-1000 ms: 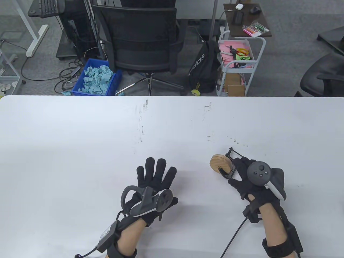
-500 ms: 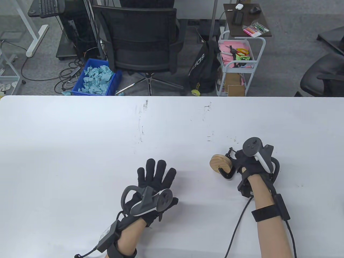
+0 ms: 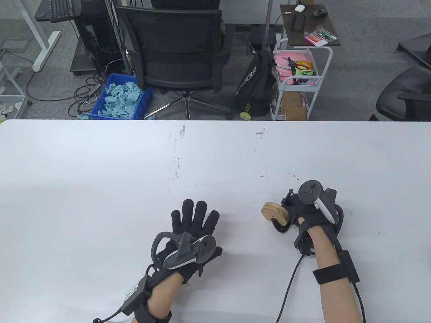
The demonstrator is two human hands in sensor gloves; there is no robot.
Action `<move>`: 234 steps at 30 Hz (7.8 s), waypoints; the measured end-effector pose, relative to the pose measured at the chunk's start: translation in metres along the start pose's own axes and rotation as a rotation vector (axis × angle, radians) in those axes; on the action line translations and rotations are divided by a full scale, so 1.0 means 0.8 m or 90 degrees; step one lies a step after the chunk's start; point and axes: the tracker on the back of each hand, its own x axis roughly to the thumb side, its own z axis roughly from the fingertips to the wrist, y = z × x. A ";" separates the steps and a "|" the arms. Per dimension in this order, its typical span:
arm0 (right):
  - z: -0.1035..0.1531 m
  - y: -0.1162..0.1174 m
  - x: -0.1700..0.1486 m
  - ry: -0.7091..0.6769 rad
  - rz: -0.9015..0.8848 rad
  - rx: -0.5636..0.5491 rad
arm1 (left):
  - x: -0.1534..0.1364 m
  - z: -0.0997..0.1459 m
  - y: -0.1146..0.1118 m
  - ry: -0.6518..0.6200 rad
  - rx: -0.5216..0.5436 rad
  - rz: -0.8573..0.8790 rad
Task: Unscrew the clamp open
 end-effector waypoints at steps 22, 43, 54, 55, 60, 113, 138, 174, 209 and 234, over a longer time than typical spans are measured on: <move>0.114 -0.016 -0.001 -0.278 -0.379 -0.127 | 0.017 0.005 0.018 -0.027 0.043 -0.002; 0.143 0.022 0.046 -0.411 -0.326 -0.105 | 0.083 -0.049 0.113 -0.168 0.155 0.267; 0.124 0.048 0.038 -0.362 -0.331 0.107 | 0.069 -0.039 0.118 -0.222 0.189 0.355; 0.123 0.050 0.039 -0.365 -0.347 0.132 | 0.069 -0.039 0.117 -0.222 0.188 0.354; 0.126 0.050 0.040 -0.356 -0.429 0.058 | 0.057 -0.043 0.116 -0.177 0.165 0.340; 0.121 0.041 0.034 -0.426 -0.405 0.116 | 0.021 -0.054 0.106 -0.274 -0.041 0.478; 0.124 0.046 0.038 -0.388 -0.391 0.084 | 0.029 -0.042 0.118 -0.118 0.111 0.203; 0.120 0.042 0.029 -0.365 -0.441 0.079 | 0.034 -0.041 0.122 -0.199 0.083 0.337; 0.120 0.048 0.032 -0.377 -0.490 0.124 | 0.035 -0.032 0.130 -0.177 0.131 0.281; 0.120 0.048 0.031 -0.382 -0.491 0.114 | 0.015 -0.032 0.137 -0.135 0.149 0.337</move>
